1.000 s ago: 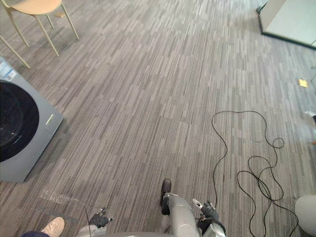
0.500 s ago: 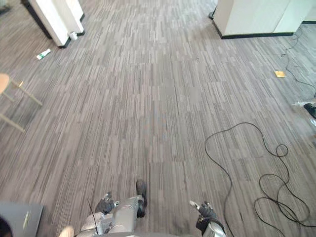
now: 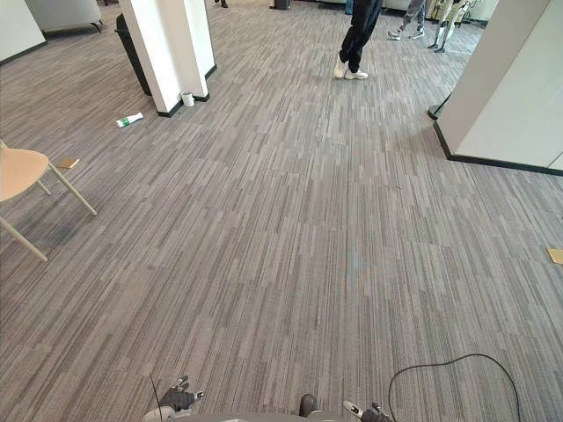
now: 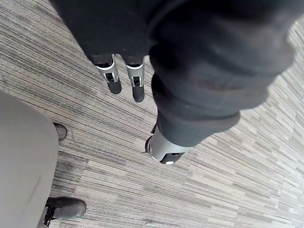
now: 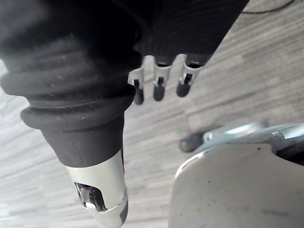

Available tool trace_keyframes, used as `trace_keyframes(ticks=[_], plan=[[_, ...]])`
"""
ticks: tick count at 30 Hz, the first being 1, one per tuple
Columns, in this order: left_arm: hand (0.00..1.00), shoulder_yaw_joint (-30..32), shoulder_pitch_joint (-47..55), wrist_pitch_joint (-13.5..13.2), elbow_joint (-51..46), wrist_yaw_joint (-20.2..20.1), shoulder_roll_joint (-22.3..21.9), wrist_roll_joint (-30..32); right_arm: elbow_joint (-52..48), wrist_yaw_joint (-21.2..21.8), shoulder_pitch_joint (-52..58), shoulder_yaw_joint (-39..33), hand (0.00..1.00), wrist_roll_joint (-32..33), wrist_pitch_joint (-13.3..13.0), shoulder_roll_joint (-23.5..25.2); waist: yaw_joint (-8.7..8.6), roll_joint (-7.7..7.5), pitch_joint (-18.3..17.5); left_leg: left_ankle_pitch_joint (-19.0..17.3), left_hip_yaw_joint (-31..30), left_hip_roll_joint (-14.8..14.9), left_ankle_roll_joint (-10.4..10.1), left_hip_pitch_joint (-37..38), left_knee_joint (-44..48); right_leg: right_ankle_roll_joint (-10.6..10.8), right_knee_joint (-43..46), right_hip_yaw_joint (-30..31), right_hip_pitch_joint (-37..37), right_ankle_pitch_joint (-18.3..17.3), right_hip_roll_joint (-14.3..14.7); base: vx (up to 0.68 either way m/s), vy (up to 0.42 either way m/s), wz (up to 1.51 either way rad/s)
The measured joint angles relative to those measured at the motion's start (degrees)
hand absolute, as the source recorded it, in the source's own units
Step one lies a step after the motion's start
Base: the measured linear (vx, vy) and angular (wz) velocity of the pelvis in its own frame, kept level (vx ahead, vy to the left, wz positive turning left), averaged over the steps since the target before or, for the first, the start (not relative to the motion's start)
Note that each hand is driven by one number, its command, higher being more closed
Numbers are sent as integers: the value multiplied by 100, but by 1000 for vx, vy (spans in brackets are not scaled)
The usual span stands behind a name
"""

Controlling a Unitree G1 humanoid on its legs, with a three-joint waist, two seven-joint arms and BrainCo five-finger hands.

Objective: Organize washtable

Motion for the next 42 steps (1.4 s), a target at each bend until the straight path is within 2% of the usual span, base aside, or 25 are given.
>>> trace_keyframes(ticks=[10, 13, 15, 16, 17, 19, 20, 22, 24, 25, 26, 27, 28, 29, 30, 32, 33, 34, 35, 36, 37, 38, 40, 41, 42], plan=[[0, 289, 36, 3, 2, -116, -12, -4, -1, 0, 38, -265, 0, 18, 18, 21, 15, 12, -29, -37, 60, 9, -2, -212, -92, 23, -233, -66, -125, 4, 8, -23, -11, 0], [0, 399, 39, 7, -17, -120, -50, -2, -1, -4, 48, -463, 0, 20, 31, 62, 18, 42, -24, -204, 62, 37, 90, -307, 19, 102, -165, -219, -159, -167, 2, 74, 14, 12], [0, 387, 36, 21, -48, -130, -72, 5, -34, -3, 58, -513, 0, 31, 31, 33, 15, 91, 4, -460, 69, 76, 175, -481, 411, 207, 507, -346, -441, -585, -47, 129, 82, 16], [0, 344, 30, 23, -54, -140, -66, 10, -82, -2, 65, -529, 0, 43, 31, 29, 2, 126, 41, -599, 101, 108, 236, -462, 574, 404, 1292, -426, -681, -969, -184, 135, 100, 16], [0, 275, 26, 25, -49, -148, -54, 16, -118, 4, 83, -554, 0, 81, 33, 39, -7, 142, 41, -648, 106, 94, 267, -415, 582, 462, 1825, -435, -870, -1110, -279, 185, 141, 13], [0, 130, -72, 33, -64, -200, 21, 50, -232, 8, 86, -634, 0, 146, 26, 50, -14, 125, 260, -688, 28, -81, 343, 4, 407, 449, 4403, -531, -1908, -1343, -723, 232, 111, 9], [0, 111, -109, 87, -44, -229, 75, 141, -234, 5, 94, -670, 0, 199, 17, 83, -36, 109, 291, -728, 20, -37, 369, 313, 281, 317, 4918, -533, -2214, -1650, -703, 248, 68, 6], [0, 193, -124, 124, -14, -241, 162, 313, -227, 7, 118, -691, 0, 256, 19, 110, -153, 126, 289, -773, -1, 105, 299, 579, 15, 147, 4666, -728, -2592, -1747, -538, 427, 59, 7], [0, 284, -185, 149, 10, -241, 132, 408, -233, 7, 81, -843, 0, 374, 27, 123, -243, 227, 341, -834, -20, 308, 191, 747, -229, 38, 3875, -821, -3037, -1643, -266, 549, 5, 19], [0, 292, -210, 153, 10, -243, 63, 431, -247, 1, 79, -999, 0, 457, 27, 112, -333, 403, 449, -894, -8, 550, 85, 886, -352, -50, 3124, -964, -3212, -1314, -45, 490, -33, 25], [0, 314, -216, 154, 10, -248, 37, 434, -257, -2, 94, -1101, 0, 466, 29, 133, -364, 434, 483, -923, 7, 624, 12, 925, -334, -87, 2737, -1019, -3291, -1077, 26, 682, -58, 24], [0, 532, -181, 162, 12, -254, -19, 437, -298, -11, 156, -1199, 0, 537, 35, 244, -346, 335, 522, -964, 128, 650, -235, 1050, -184, -210, 1804, -1133, -3299, -500, 122, 602, -69, 14], [0, 659, -108, 178, 12, -257, -40, 442, -341, -9, 219, -1223, 0, 565, 37, 288, -328, 285, 503, -1001, 134, 647, -305, 1119, -64, -359, 1632, -1192, -3276, -349, 129, 802, -116, 14], [0, 934, -68, 228, 10, -296, -109, 465, -419, 1, 280, -1421, 0, 634, 79, 357, -341, 326, 497, -1044, 135, 790, -388, 1186, 244, -647, 1773, -1217, -3203, 436, 126, 838, -139, 13], [0, 1248, -112, 261, -15, -363, -246, 468, -492, -5, 201, -1637, 0, 635, 120, 355, -337, 481, 555, -749, 234, 993, -765, 1010, 912, -778, 2268, -1374, -3176, 216, 184, 1177, -255, 19], [0, 1613, -111, 281, -159, -371, -478, 451, -747, 5, 255, -1670, 0, 597, 145, 353, -313, 462, 599, 787, 383, 943, -43, 605, 2074, -796, 2816, -1438, -2865, -427, -2, 914, -273, 14], [0, 1912, 69, 301, -287, -373, -602, 394, -932, 10, 335, -1571, 0, 582, 161, 360, -225, 458, 579, 3018, 476, 979, 91, 346, 2948, -737, 2824, -1556, -2343, -882, 102, 650, -255, -18], [0, 2000, 176, 295, -360, -376, -618, 380, -1007, 11, 371, -1510, 0, 583, 161, 359, -162, 548, 518, 3317, 479, 1103, 5, 113, 3621, -713, 2545, -1483, -2021, -1052, 188, 953, -305, -59], [0, 2071, 198, 301, -408, -382, -637, 326, -1010, 14, 272, -1543, 0, 568, 164, 250, -102, 725, 526, 2498, 502, 1456, -105, -571, 5106, -829, 2436, -1373, -1614, -1233, 440, 745, -130, -65], [0, 2110, 186, 287, -433, -382, -579, 233, -935, 5, 192, -1568, 0, 608, 159, 253, -22, 627, 583, 1875, 586, 1578, 46, -1056, 5864, -856, 2342, -1246, -1284, -1379, 497, 865, -118, -67], [0, 2235, 153, 260, -561, -395, -481, 132, -868, -28, 69, -1582, 0, 662, 167, 333, 61, 410, 710, 1185, 632, 1627, 188, -1597, 6419, -830, 2052, -1069, -697, -1503, 517, 702, -82, -41], [0, 2231, 156, 249, -608, -387, -415, 110, -809, -35, 23, -1579, 0, 702, 186, 380, 103, 309, 747, 893, 632, 1625, 212, -1876, 6521, -812, 1868, -1001, -403, -1535, 516, 697, -68, -45], [0, 2078, 240, 230, -624, -351, -186, -128, -405, -21, -259, -1554, 0, 846, 207, 410, 203, 21, 802, 159, 708, 1486, -35, -2860, 5802, -650, 1142, -700, 627, -1635, 458, 672, -10, -50], [0, 2002, 290, 223, -626, -346, -138, -205, -326, -17, -353, -1554, 0, 879, 213, 416, 215, -21, 803, 62, 729, 1388, -126, -3060, 5338, -576, 1010, -625, 835, -1681, 409, 674, 82, -56], [0, 1910, 370, 220, -594, -337, -171, -319, -214, -4, -533, -1580, 0, 958, 210, 428, 263, -45, 809, 56, 763, 1136, -146, -3292, 4083, -461, 829, -462, 1177, -1751, 295, 694, 166, -65]])
